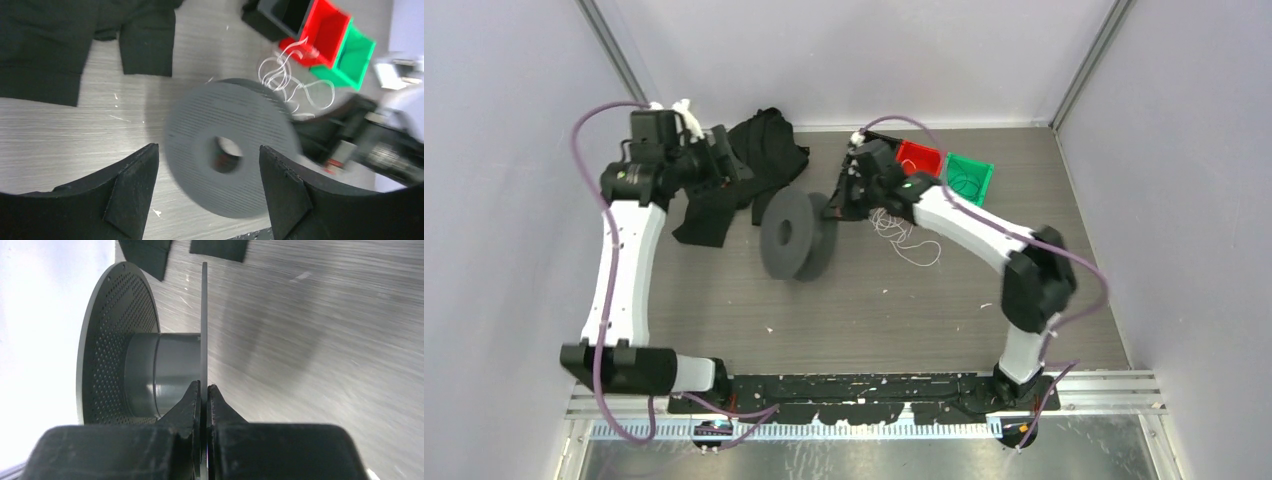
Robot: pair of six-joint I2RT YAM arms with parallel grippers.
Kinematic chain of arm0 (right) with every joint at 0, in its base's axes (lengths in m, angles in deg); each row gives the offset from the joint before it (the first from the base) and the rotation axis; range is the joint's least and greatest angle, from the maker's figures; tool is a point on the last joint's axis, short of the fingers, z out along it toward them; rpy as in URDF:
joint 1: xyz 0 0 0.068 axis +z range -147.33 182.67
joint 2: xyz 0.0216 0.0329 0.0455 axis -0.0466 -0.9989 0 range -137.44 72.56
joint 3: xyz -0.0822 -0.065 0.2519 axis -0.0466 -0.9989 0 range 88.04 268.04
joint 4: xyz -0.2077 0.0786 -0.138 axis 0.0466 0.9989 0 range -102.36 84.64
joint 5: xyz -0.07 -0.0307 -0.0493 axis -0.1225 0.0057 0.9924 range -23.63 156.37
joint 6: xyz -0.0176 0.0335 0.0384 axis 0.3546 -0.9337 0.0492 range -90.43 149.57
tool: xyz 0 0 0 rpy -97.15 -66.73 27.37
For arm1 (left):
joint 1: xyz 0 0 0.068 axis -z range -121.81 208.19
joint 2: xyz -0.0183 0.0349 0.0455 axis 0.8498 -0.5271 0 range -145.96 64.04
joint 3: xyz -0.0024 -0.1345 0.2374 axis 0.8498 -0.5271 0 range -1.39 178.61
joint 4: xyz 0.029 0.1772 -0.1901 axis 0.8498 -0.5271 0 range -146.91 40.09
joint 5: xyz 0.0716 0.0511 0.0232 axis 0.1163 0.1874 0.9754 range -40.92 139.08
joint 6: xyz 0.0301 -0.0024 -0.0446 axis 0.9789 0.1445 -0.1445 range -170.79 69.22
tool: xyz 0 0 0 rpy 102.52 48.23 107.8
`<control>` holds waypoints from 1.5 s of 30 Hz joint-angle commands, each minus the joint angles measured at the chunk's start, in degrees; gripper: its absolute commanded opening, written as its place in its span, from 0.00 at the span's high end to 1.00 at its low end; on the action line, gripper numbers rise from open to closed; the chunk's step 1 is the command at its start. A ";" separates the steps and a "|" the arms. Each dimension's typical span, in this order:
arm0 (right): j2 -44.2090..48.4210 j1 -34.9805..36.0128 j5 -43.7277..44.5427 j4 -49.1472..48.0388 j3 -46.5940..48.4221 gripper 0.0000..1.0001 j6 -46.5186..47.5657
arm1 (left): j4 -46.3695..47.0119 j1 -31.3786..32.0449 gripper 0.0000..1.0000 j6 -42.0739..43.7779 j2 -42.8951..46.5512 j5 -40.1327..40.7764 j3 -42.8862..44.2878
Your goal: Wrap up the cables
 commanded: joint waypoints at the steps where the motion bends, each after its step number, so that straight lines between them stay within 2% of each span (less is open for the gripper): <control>1: -11.80 2.11 -9.58 -27.83 2.93 1.00 -16.99 | 2.48 -2.08 0.26 -3.66 7.31 -0.74 0.79; 2: -13.30 2.11 -9.96 -31.78 3.15 0.99 -18.87 | 2.56 -2.05 0.26 -3.77 7.68 -1.01 0.89; 4: -17.54 2.26 -8.79 -33.07 5.06 0.99 -19.07 | 2.11 -2.08 0.26 -3.80 7.64 -1.70 1.11; 8: -19.66 2.29 -4.14 -23.17 7.76 0.98 -13.80 | 1.87 -2.09 0.26 -3.94 7.24 -4.51 -0.02; 9: -19.96 2.29 -2.55 -19.36 8.86 0.84 -11.82 | 2.01 -2.05 0.26 -4.04 7.12 -5.16 -0.56; 11: -19.75 2.17 1.04 -10.93 11.08 0.46 -7.43 | 2.33 -2.11 0.26 -4.13 6.79 -6.10 -1.51; 12: -18.84 2.12 3.43 -7.98 11.44 0.36 -6.45 | 2.57 -2.04 0.26 -4.15 6.53 -6.59 -1.84; 15: -14.08 1.86 10.38 -2.25 11.29 0.24 -2.16 | 3.97 -1.65 0.26 -4.52 5.65 -8.02 -3.25; 19: -6.79 0.22 20.71 4.31 10.51 0.23 3.72 | 6.11 2.90 0.26 -5.59 3.74 -5.34 -4.95; 22: -1.34 -2.12 28.30 7.08 5.88 0.23 7.29 | 6.25 7.48 0.26 -5.67 1.90 -2.63 -5.03; 24: 1.66 -3.40 32.17 7.90 0.74 0.25 10.73 | 6.70 9.01 0.26 -5.90 0.94 -2.86 -5.31; 26: 2.55 -4.19 33.87 9.43 -2.16 0.32 16.02 | 7.62 9.61 0.26 -6.24 0.29 -3.82 -5.82; 30: -0.39 -5.14 36.99 13.38 -3.36 0.42 22.71 | 8.28 10.09 0.26 -6.36 -0.94 -4.53 -6.26; 33: -2.23 -7.63 33.80 10.47 -5.23 0.46 22.90 | 8.46 10.27 0.26 -6.60 -1.10 -4.75 -6.65; 37: -6.26 -9.44 31.75 7.92 -4.35 0.48 23.53 | 8.91 10.67 0.26 -5.26 -0.73 -8.66 -6.96; 45: -13.90 -11.34 35.52 1.06 -1.39 0.52 25.51 | 8.46 11.06 0.26 -5.44 -0.16 -9.57 -7.12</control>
